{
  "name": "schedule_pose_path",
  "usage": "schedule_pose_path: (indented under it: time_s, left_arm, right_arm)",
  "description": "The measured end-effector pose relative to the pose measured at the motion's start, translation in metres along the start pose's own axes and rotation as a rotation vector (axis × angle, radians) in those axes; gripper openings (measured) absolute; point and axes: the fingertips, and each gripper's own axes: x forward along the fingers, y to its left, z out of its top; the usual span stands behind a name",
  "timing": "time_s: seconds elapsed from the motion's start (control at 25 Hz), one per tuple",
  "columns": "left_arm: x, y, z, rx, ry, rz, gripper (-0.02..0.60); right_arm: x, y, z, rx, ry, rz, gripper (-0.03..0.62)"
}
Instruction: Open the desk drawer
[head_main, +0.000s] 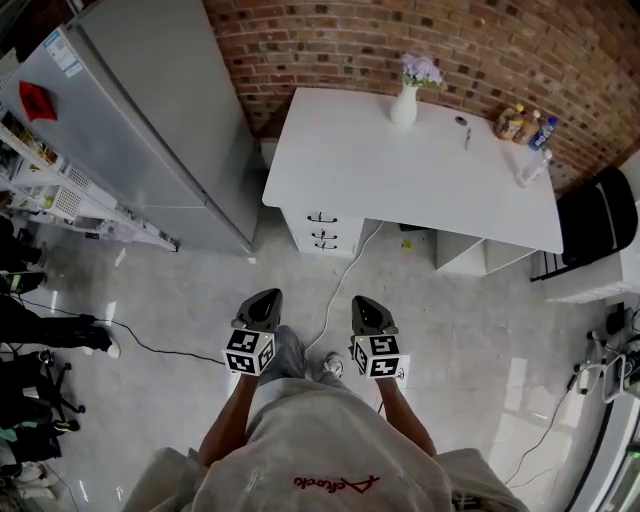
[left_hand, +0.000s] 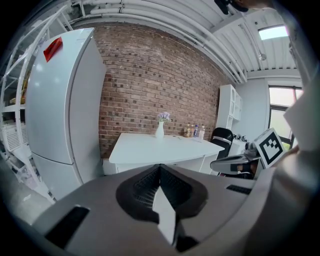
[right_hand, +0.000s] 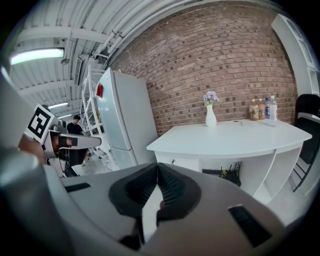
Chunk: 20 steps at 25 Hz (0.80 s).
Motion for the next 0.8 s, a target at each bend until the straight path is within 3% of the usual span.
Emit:
schedule_pose_path:
  time_s: [0.36,0.8]
  left_arm:
    - [0.028,0.034,0.002,-0.021,0.008,-0.015,0.012]
    - [0.104,0.090,0.041,-0.003,-0.013,-0.160,0.012]
  right_arm:
    - [0.042,-0.005,0.019,-0.029,0.010,-0.008,0.017]
    - [0.116,-0.008,0.052,-0.024,0.027,-0.118,0.017]
